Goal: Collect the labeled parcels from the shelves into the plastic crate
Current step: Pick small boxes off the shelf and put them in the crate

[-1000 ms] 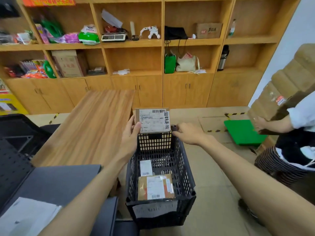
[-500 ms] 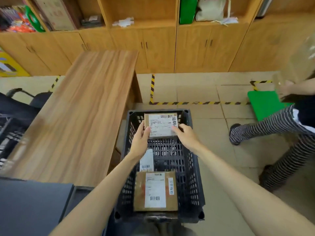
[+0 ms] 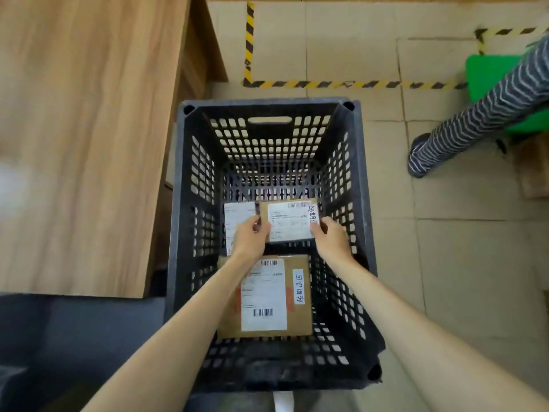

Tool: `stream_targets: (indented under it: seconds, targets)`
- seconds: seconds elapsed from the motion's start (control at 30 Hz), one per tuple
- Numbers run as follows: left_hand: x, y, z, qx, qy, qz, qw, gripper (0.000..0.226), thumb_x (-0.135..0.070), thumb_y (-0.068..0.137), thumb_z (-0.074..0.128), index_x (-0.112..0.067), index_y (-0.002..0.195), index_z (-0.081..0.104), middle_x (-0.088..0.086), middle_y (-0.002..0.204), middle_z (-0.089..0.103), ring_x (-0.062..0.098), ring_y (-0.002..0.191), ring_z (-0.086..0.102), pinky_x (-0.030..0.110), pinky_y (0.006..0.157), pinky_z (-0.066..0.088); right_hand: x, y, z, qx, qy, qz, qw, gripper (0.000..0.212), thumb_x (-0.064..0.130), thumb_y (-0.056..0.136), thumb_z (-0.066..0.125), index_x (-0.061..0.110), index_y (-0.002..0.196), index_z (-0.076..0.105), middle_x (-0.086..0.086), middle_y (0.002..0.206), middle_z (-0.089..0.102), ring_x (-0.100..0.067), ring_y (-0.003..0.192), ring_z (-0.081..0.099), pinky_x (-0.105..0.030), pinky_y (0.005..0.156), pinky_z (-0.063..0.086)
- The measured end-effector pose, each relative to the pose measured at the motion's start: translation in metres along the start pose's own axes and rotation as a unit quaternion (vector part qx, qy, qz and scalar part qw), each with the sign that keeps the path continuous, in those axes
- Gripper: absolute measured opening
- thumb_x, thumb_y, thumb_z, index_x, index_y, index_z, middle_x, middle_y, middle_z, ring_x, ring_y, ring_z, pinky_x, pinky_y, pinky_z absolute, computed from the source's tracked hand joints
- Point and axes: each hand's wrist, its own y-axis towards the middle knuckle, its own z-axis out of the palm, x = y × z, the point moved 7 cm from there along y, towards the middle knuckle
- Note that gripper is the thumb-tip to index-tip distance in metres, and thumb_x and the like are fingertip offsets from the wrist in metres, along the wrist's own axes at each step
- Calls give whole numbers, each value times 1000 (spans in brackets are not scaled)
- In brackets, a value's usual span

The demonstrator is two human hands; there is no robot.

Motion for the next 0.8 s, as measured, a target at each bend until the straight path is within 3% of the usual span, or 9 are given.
stream_targets:
  seconds: [0.13, 0.23, 0.3, 0.4, 0.57, 0.63, 0.7, 0.8]
  targets:
    - [18, 20, 4, -23, 68, -9, 997, 21, -22, 102, 57, -8, 114, 68, 11, 103, 74, 30, 96, 70, 49, 86, 59, -22, 12, 21, -8, -8, 19, 1000, 22, 22, 104, 46, 8, 112, 61, 1, 109, 65, -14, 94, 61, -14, 58, 39]
    - [30, 26, 2, -42, 117, -19, 992, 16, -18, 99, 62, -4, 103, 70, 11, 97, 74, 28, 91, 71, 43, 84, 60, -36, 14, 37, -1, -11, 32, 999, 22, 22, 103, 47, 8, 109, 62, -4, 108, 67, -17, 93, 63, -23, 66, 45]
    - [32, 26, 2, -48, 148, -18, 988, 11, -16, 97, 65, -6, 102, 70, 8, 92, 73, 23, 86, 70, 37, 80, 60, -42, 14, 42, 0, -13, 42, 999, 20, 21, 102, 48, 8, 107, 62, -3, 106, 67, -17, 91, 63, -25, 68, 45]
    - [33, 27, 3, -44, 171, -15, 984, 10, -13, 95, 68, -7, 103, 68, 7, 87, 72, 21, 80, 71, 38, 77, 62, -44, 12, 44, 4, -20, 48, 999, 17, 18, 102, 49, 9, 107, 62, 3, 101, 63, -4, 76, 55, -14, 57, 37]
    - [19, 16, -10, -42, 178, -6, 983, 31, -17, 97, 66, -6, 126, 61, 4, 91, 69, 15, 77, 65, 28, 66, 53, -19, 11, 32, 12, -80, 35, 996, 21, 20, 102, 49, 9, 117, 60, -6, 119, 65, -14, 91, 55, -25, 66, 41]
    - [2, 5, -22, -45, 192, 14, 980, 35, -23, 98, 64, -9, 130, 59, -1, 89, 66, 14, 77, 61, 30, 69, 49, 8, 5, 19, 17, -116, -1, 993, 24, 22, 103, 49, 10, 122, 58, -5, 121, 64, -16, 95, 59, -26, 69, 48]
    - [-27, -9, -40, -49, 224, 45, 972, 40, -31, 99, 61, -13, 135, 57, 2, 109, 69, 16, 87, 60, 32, 80, 50, 50, -5, 0, 12, -171, -74, 982, 28, 24, 103, 48, 10, 125, 57, -4, 119, 63, -20, 100, 63, -34, 80, 53]
    - [-89, -42, -77, -88, 287, 128, 945, 40, -36, 101, 55, -15, 135, 58, 5, 129, 65, 24, 110, 63, 39, 93, 52, 128, -29, -31, -2, -267, -209, 941, 22, 27, 103, 48, 12, 110, 61, -3, 106, 64, -17, 87, 64, -36, 77, 55]
